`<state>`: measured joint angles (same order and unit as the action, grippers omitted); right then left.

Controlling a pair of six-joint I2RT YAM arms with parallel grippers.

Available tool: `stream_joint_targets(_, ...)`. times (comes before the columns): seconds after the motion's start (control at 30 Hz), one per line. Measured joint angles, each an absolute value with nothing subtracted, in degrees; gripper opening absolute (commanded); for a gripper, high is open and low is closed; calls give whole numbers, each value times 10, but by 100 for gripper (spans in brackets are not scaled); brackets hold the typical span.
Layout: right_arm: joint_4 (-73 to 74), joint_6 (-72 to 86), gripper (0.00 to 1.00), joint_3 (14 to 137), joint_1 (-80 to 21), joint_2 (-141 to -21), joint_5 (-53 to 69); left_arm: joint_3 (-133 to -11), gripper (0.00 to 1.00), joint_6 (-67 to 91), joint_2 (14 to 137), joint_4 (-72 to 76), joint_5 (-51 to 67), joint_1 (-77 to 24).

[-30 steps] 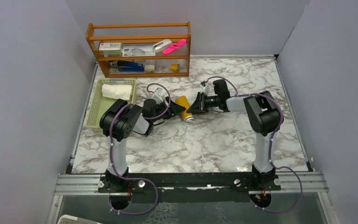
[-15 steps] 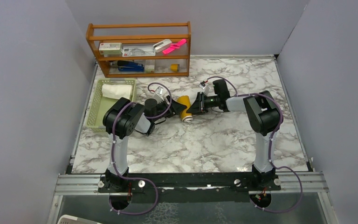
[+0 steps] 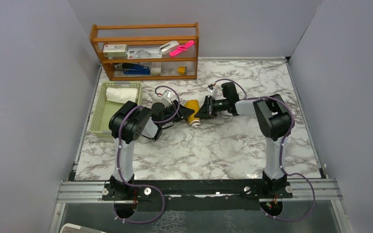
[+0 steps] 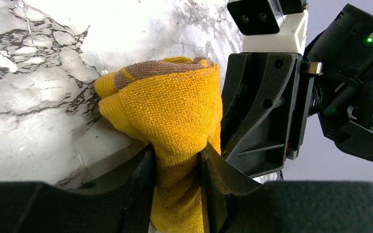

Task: Roll the towels
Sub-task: Pick up the towel at the center of the board.

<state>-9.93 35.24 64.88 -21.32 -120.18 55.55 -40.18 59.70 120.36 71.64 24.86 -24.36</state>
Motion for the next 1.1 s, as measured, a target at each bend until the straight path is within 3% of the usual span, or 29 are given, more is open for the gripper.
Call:
stream_joint_targets(0.37,-45,291,36,665,-215,-1195,580,-377,15,588,1151,685,232,-251)
stream_joint_targets(0.73,-43,254,40,638,-208,-1086,584,-363,8,563,1015,649,201,-239)
stream_joint_targets(1.1,-74,267,44,572,-162,-998,567,-307,0,522,771,490,152,-137)
